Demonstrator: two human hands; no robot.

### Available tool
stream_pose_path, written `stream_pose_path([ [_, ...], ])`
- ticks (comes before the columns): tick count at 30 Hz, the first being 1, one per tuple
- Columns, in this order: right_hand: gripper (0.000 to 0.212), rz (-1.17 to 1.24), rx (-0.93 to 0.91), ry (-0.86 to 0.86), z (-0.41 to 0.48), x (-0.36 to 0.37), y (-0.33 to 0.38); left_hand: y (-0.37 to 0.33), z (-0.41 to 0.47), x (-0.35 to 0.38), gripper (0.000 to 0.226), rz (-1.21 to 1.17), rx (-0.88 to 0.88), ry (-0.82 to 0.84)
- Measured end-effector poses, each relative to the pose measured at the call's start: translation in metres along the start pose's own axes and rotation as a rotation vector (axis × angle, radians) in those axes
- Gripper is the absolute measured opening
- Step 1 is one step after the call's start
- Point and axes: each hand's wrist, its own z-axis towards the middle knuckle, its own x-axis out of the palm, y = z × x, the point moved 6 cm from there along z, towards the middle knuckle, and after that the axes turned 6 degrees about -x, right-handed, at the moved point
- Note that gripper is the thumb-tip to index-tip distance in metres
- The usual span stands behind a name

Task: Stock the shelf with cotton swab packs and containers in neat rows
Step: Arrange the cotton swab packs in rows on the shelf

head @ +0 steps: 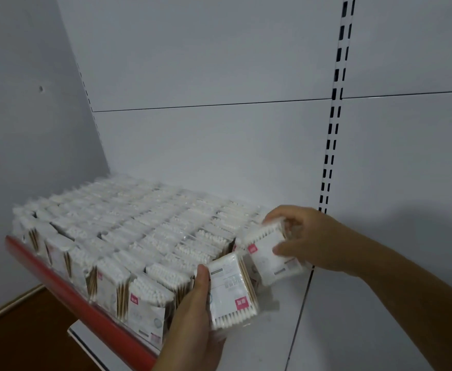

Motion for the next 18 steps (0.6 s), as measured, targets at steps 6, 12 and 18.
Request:
stream_pose_path([
  [6,0.034,-0.38,-0.114,-0.279,-0.005,0.016,-0.001,-0.003,-0.004,0.003,0.041,-0.017,-0.012,-0.017],
  [12,0.05,-0.649,-0.329,-0.208,-0.006,0.043,0.002,0.001,-0.009,0.007,0.038,-0.114,-0.108,0.058],
  [18,0.039,-0.23,-0.142,-0.129,-0.009,-0.008,0.034,-0.005,-0.018,0.022,0.06,-0.122,-0.159,0.2],
])
